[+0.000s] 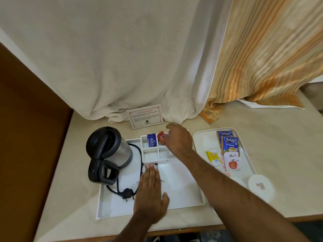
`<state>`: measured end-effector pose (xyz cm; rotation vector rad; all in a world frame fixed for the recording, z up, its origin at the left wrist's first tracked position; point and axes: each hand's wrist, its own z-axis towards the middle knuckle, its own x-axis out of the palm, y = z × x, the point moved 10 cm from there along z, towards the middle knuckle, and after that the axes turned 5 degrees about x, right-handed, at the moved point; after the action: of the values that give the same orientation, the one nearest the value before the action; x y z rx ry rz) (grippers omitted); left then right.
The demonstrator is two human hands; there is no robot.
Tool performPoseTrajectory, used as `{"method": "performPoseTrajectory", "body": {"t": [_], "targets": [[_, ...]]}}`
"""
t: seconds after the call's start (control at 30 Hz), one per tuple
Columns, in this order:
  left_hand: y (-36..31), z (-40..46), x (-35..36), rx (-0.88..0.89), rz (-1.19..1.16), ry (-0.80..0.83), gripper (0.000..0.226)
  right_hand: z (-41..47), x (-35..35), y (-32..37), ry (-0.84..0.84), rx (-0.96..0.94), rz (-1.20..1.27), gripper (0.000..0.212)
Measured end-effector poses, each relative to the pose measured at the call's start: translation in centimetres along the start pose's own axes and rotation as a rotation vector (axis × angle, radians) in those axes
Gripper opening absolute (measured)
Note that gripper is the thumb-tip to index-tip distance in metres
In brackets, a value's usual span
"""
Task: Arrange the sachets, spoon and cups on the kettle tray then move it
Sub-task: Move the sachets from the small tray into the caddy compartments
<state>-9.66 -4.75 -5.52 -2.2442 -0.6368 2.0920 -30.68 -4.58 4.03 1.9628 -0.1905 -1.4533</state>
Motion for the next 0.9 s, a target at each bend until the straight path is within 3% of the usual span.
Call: {"method": "performPoseTrajectory", "body": {"t": [0.07,0.17,0.3,0.37,0.47,0.6,0.8,0.9], "targets": [[0.4,-0.1,0.2,-0.015,-0.003,0.007,0.088,0.3,-1.4,0.3,-0.027,-0.072,-0.056,0.049],[0.5,0.0,0.4,-0.014,-0.005,0.013,0.088,1.7,-5.5,-3.1,-0.012,-0.057,-0.132,0.046],[0.7,0.1,0.7,-0.029,0.006,0.047,0.087,3.6,-9.9,-11.3,0.199,0.05,-0.677,0.046],[0.5,0.1,0.7,-0.035,0.009,0.059,0.087,3.8,-10.5,-14.5,0.32,0.044,-0.818,0.043],[0.4,0.0,0.5,-0.032,0.001,0.059,0.087,3.7,-9.8,-16.6,0.383,-0.003,-0.846,0.042],[0.4,0.1,0.5,-0.032,-0.001,0.061,0.088,4.0,-8.8,-17.3,0.342,-0.061,-0.788,0.057],[0.3,0.1,0.5,-0.036,0.005,0.065,0.087,5.0,-9.2,-17.5,0.409,0.01,-0.764,0.069],[0.4,0.1,0.6,-0.039,0.007,0.069,0.086,5.4,-9.6,-17.6,0.427,0.035,-0.733,0.06]]}}
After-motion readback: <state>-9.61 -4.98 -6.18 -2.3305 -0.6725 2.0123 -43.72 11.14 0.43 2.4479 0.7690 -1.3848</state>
